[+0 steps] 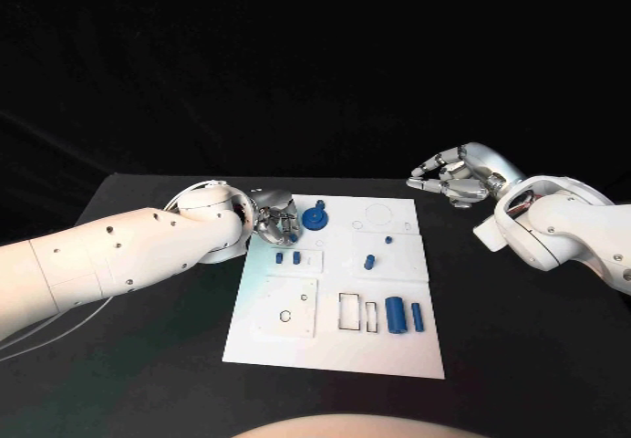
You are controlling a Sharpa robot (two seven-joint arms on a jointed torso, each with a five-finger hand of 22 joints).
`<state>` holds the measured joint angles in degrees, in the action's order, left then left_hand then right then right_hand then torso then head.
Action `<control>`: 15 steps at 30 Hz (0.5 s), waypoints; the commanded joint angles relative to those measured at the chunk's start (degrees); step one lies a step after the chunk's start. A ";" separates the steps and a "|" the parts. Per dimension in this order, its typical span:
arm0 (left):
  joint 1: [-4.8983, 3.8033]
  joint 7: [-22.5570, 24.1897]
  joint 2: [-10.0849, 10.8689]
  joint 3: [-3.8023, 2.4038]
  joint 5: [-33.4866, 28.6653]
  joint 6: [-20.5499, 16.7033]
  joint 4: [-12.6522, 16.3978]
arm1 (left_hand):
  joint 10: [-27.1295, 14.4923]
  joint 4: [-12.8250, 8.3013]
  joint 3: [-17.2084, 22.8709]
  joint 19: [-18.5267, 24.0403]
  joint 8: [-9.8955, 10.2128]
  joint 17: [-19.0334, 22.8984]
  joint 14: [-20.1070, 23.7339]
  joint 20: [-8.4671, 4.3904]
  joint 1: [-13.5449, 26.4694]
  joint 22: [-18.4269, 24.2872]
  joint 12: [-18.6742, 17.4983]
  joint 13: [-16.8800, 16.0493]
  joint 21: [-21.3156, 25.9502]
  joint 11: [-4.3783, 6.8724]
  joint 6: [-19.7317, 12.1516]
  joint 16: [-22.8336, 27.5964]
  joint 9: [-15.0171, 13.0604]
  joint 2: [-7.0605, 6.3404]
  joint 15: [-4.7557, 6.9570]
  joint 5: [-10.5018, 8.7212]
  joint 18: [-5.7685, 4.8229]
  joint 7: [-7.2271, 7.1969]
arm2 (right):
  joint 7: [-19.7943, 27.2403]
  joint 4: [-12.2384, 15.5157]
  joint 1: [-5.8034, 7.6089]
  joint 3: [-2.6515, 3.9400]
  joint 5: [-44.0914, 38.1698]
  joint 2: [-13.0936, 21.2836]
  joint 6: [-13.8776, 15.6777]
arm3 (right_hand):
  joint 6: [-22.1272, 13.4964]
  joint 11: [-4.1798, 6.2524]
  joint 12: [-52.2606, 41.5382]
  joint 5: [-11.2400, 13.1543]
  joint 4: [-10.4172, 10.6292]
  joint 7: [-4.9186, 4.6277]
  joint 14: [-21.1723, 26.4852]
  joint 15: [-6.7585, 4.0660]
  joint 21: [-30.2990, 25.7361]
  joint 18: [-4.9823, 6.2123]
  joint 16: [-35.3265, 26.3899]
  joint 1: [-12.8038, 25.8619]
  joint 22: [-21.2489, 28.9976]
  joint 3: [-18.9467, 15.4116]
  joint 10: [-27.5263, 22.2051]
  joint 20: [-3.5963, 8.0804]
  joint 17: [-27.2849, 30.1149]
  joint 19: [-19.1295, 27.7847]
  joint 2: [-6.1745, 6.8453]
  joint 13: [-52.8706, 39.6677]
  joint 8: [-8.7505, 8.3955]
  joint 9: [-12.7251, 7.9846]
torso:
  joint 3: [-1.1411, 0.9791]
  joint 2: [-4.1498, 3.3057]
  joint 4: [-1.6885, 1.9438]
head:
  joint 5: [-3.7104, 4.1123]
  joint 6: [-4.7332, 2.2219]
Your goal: Assemble the parts on the task board
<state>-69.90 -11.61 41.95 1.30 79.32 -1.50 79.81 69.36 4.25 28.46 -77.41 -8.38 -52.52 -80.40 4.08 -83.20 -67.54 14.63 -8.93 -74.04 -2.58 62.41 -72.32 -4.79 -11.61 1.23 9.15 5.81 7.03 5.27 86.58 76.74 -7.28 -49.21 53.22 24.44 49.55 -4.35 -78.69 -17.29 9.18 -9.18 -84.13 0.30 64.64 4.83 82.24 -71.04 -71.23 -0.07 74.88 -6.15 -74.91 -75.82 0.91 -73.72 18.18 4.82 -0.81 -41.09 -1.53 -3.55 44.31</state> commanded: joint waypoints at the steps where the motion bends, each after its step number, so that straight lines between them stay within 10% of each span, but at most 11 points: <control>1: 0.01 0.04 -0.12 0.00 0.15 0.99 0.05 | -0.36 -0.03 -0.27 -0.11 0.40 -0.05 0.08 -0.17 0.61 -0.23 0.43 -0.18 -0.23 -0.14 -0.33 0.12 0.08 0.01 0.19 -0.14 -0.52 -0.18 | 0.21 -0.04 0.00 0.02 -0.21 -0.02 -0.11 | -0.31 0.13 0.17 -0.23 0.12 0.25 -3.01 -0.41 -0.34 1.15 -0.14 -0.17 0.06 -0.15 -0.07 0.12 -3.77 0.30 -0.40 0.05 0.28 0.07 | 0.05 0.03 0.00 | -0.03 0.05; 15: 0.02 0.38 0.20 0.00 0.15 0.96 0.18 | -0.54 -0.39 -0.58 0.02 0.59 0.11 0.17 -0.20 0.51 -0.08 1.24 -1.04 -0.08 0.02 0.16 0.14 0.08 -0.37 0.28 -0.15 -0.46 -0.32 | 0.36 -0.06 0.00 0.02 -0.21 -0.04 -0.09 | -0.31 0.13 0.18 -0.23 0.12 0.25 -3.01 -0.41 -0.36 1.15 -0.15 -0.17 0.07 -0.16 -0.08 0.12 -3.77 0.30 -0.39 0.06 0.28 0.07 | 0.07 0.02 0.02 | -0.08 0.06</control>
<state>-69.88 -11.61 42.17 1.30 79.30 -1.39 79.86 69.36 3.93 28.15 -77.41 -8.15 -52.45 -80.40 4.09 -82.97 -67.68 15.54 -9.92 -74.04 -2.58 62.42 -72.32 -4.79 -11.84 1.23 9.15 5.81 7.03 5.29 86.56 76.74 -7.28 -49.21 53.22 24.44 49.54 -4.35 -78.69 -17.29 9.18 -9.16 -84.14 0.30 64.58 4.83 82.24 -71.04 -71.21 -0.07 74.88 -6.15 -74.95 -75.82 0.91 -73.73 18.18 4.82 -0.74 -41.07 -1.50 -3.58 44.38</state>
